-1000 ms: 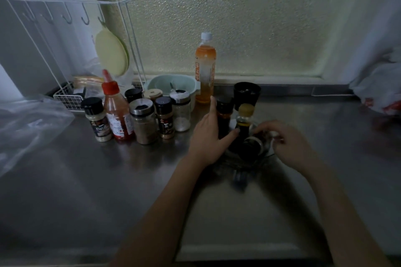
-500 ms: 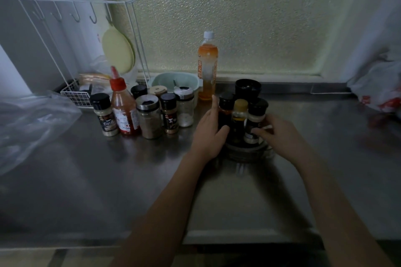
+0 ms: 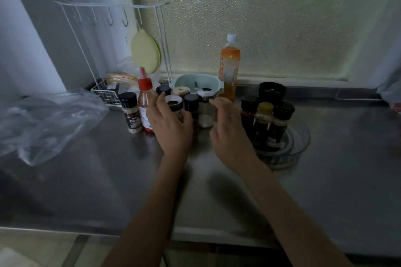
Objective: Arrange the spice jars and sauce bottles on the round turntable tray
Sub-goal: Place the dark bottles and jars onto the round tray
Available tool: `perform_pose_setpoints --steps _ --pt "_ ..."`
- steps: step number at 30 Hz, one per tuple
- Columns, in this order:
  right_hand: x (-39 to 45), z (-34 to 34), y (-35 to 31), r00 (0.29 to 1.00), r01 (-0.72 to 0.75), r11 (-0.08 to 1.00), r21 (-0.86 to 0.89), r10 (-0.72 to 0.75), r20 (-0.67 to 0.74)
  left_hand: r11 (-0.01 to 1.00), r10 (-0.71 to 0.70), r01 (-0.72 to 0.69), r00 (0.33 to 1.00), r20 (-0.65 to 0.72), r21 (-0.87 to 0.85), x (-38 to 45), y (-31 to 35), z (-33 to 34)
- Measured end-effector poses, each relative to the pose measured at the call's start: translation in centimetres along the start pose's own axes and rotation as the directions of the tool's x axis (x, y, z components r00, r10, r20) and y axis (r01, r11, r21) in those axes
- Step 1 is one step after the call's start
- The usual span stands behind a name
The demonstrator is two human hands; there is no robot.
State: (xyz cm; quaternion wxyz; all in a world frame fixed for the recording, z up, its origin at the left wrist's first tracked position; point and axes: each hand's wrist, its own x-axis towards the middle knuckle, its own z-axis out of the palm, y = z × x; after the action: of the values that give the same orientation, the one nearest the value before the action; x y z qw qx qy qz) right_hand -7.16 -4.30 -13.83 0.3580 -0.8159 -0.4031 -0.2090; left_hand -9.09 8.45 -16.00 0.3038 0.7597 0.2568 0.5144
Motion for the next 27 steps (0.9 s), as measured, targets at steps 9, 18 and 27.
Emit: perform_pose_setpoints --steps 9,18,27 --pt "7.3 5.1 2.6 0.94 -0.243 0.969 -0.053 0.248 0.233 0.975 -0.167 0.182 0.979 0.121 -0.131 0.5 -1.0 0.4" --pt "5.7 3.7 1.1 0.945 -0.25 0.966 -0.067 0.258 0.202 0.908 -0.297 0.316 0.949 0.108 -0.277 0.6 -0.7 -0.7" --pt "4.5 1.0 0.9 0.916 -0.252 0.968 -0.011 0.242 0.32 0.926 -0.182 0.227 0.968 0.172 -0.302 0.3 0.1 -1.0"
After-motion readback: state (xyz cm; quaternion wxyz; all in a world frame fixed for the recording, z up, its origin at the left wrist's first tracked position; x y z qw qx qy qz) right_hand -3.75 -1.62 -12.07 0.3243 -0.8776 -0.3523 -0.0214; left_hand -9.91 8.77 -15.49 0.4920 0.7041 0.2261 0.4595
